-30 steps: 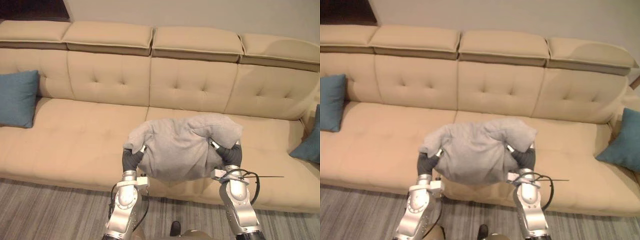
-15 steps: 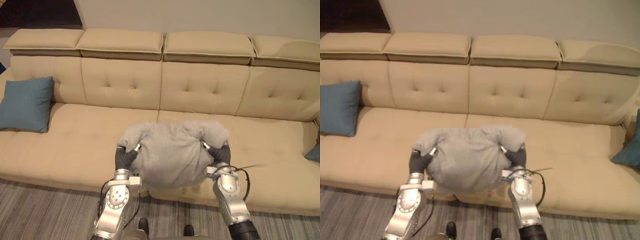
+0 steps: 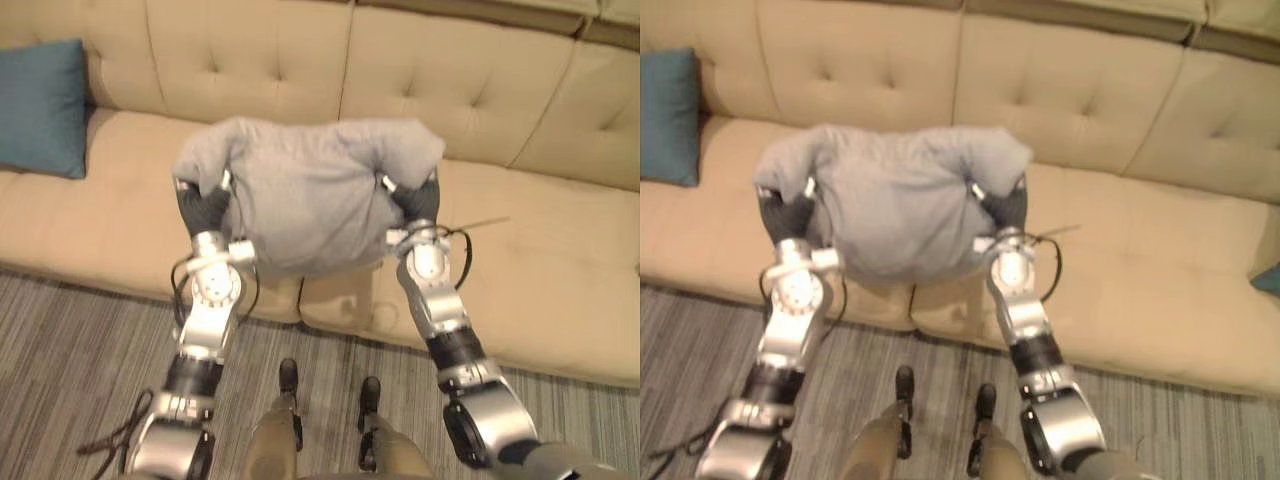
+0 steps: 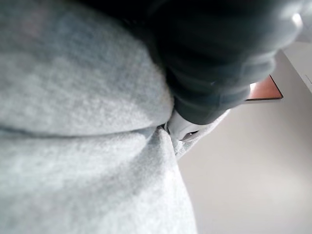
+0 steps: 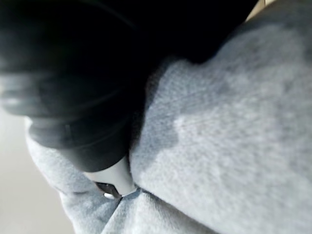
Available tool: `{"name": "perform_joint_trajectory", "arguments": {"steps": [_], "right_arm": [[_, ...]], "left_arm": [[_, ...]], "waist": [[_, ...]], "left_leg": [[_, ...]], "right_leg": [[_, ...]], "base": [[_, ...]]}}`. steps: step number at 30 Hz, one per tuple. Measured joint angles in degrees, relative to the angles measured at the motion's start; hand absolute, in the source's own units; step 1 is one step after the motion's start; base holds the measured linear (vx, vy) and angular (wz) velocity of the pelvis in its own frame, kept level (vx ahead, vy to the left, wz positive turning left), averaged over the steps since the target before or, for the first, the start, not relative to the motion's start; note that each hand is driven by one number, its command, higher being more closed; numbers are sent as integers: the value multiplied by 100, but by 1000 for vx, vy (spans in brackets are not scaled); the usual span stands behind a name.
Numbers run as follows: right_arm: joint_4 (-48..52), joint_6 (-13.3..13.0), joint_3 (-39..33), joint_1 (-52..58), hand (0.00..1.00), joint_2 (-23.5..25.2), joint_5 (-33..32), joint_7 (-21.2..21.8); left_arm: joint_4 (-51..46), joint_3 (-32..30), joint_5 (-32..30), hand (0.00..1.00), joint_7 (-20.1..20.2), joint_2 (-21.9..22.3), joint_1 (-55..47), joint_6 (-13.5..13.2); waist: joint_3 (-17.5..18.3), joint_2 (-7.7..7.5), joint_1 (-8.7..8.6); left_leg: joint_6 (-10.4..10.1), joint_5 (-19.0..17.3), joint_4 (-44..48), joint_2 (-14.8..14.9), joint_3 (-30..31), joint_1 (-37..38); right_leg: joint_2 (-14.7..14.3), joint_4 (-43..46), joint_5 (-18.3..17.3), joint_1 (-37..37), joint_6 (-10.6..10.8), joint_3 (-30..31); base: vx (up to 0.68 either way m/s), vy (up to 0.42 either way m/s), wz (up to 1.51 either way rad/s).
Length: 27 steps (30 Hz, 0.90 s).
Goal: Pick up cushions and gather them together orderly.
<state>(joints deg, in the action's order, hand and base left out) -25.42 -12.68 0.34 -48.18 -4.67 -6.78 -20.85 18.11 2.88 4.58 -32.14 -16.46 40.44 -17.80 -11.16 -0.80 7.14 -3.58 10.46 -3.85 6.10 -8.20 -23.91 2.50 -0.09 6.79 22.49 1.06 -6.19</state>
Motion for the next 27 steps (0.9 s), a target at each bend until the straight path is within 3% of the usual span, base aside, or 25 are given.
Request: {"name": "perform_joint_trajectory", "arguments": {"steps": [3,4,7,15,16,17,21,27], "right_arm": [[-175,-1,-251,-855,100,-55,24,-305],[-289,-10,-316,-1173,100,-70,77,-486],[-351,-11,-406,-1652,100,-121,245,-815],[-480,61,-433,-2093,100,-218,706,-1411],[-444,99,-437,-2092,0,-220,748,-1473],[-444,116,-438,-2089,0,-215,787,-1526],[-243,257,-463,-2056,0,-212,913,-1781],[-133,255,-477,-1999,0,-313,899,-1791]], "left_arm": [[756,-49,4,100,-42,-132,1146,-6],[1037,-82,6,100,-51,-149,1558,-11],[1595,-87,12,100,-143,-190,2323,-22],[2197,-85,151,100,-130,-142,3140,-38],[2197,-92,181,100,-130,-103,3171,-40],[2199,-98,190,0,-130,-88,3179,-40],[2205,-267,232,0,-138,-58,3201,-55],[2340,-414,230,0,-132,-220,3300,-56]], "waist": [[-167,83,-27],[-373,111,-39],[-492,136,-64],[-597,224,-123],[-603,222,-136],[-611,220,-147],[-616,222,-174],[-615,220,-191]], "left_leg": [[0,276,-203,-6,82,-329],[-11,289,-203,-28,80,-337],[-80,339,-203,-61,103,-646],[-260,477,-202,-24,90,-1177],[-325,521,-203,6,89,-1236],[-325,520,-202,15,83,-1246],[-325,520,-203,83,-11,-1334],[-352,407,-206,174,-102,-1463]], "right_leg": [[-10,1,94,383,1,-73],[-2,13,95,402,3,-74],[27,43,93,721,5,-81],[29,192,83,1303,-1,-59],[31,207,83,1365,-1,-54],[24,207,79,1379,-7,-49],[-34,419,-10,1607,-70,11],[-102,781,-163,1943,-108,31]], "base": [[-31,1,6],[-7,19,5],[0,0,0],[61,16,-1],[76,7,-1],[46,-4,-2],[45,35,-9],[8,67,-8]]}}
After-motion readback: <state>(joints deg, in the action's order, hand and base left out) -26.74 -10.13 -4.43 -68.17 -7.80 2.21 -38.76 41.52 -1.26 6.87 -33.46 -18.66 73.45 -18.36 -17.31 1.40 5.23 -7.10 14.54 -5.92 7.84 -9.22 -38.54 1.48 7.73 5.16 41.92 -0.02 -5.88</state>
